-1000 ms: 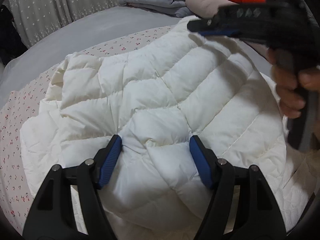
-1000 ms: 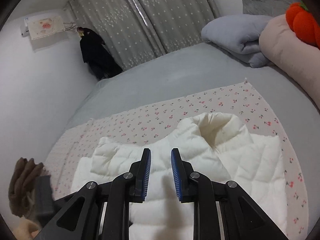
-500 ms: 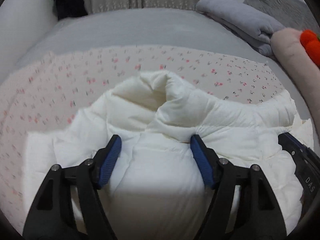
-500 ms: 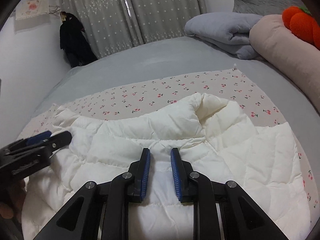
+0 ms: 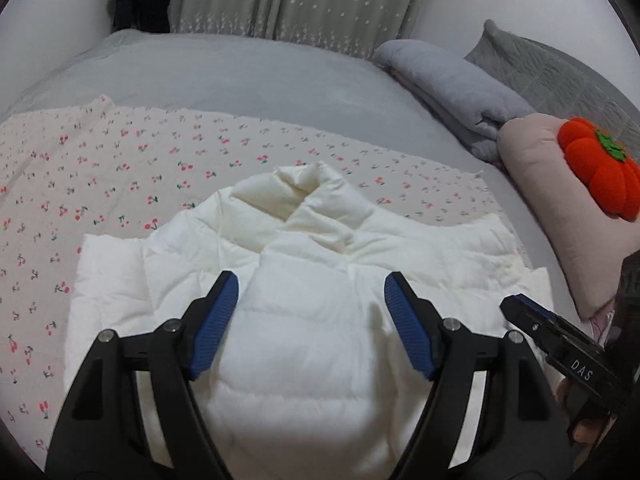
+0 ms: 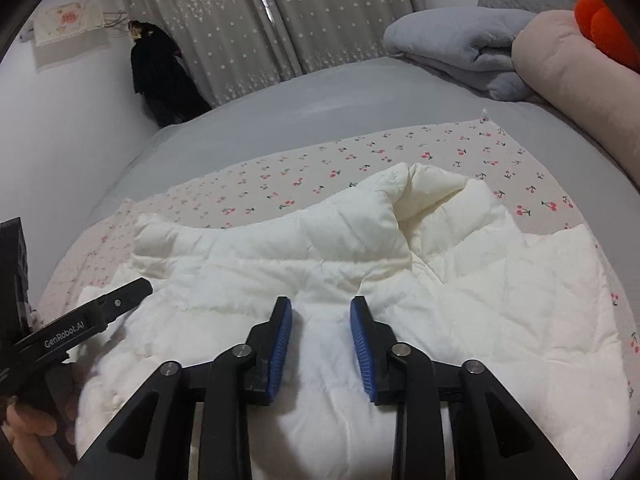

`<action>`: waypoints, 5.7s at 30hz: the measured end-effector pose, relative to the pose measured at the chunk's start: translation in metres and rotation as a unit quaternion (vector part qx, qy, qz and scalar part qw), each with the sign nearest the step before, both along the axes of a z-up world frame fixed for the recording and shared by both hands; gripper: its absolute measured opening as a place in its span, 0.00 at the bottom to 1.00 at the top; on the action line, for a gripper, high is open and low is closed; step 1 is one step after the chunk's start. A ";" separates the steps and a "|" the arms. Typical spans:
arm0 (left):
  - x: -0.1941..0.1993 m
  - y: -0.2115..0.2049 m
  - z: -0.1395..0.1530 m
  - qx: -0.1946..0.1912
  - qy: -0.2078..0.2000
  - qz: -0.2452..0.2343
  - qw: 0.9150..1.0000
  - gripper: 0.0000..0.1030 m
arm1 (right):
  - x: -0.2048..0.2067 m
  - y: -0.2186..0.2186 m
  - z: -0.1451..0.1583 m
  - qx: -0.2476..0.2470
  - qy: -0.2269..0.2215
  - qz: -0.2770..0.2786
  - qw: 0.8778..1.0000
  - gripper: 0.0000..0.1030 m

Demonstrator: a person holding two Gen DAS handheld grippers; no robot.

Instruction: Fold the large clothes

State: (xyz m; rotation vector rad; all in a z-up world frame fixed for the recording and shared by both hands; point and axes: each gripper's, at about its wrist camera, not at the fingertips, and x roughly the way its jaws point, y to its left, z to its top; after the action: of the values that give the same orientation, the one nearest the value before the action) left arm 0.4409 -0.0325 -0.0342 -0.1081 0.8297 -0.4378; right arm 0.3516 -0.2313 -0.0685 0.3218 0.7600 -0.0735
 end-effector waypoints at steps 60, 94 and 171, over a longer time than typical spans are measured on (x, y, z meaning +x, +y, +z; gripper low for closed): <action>-0.301 0.203 -0.020 -0.124 0.188 0.050 0.973 0.94 | -0.411 -0.067 0.023 0.230 0.004 -0.050 0.972 0.85; -0.331 0.213 -0.067 -0.358 0.225 0.039 0.906 0.12 | -0.403 -0.048 -0.065 0.405 0.009 -0.035 0.914 0.13; -0.077 -0.045 0.008 0.146 -0.088 -0.051 0.984 0.88 | -0.078 0.039 0.050 -0.103 -0.029 0.056 0.993 0.74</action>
State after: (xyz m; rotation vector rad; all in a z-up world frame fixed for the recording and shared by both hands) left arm 0.3638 -0.0774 -0.0263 0.2422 0.7187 -0.4105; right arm 0.2731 -0.1918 -0.0182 0.0838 0.7055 -0.0353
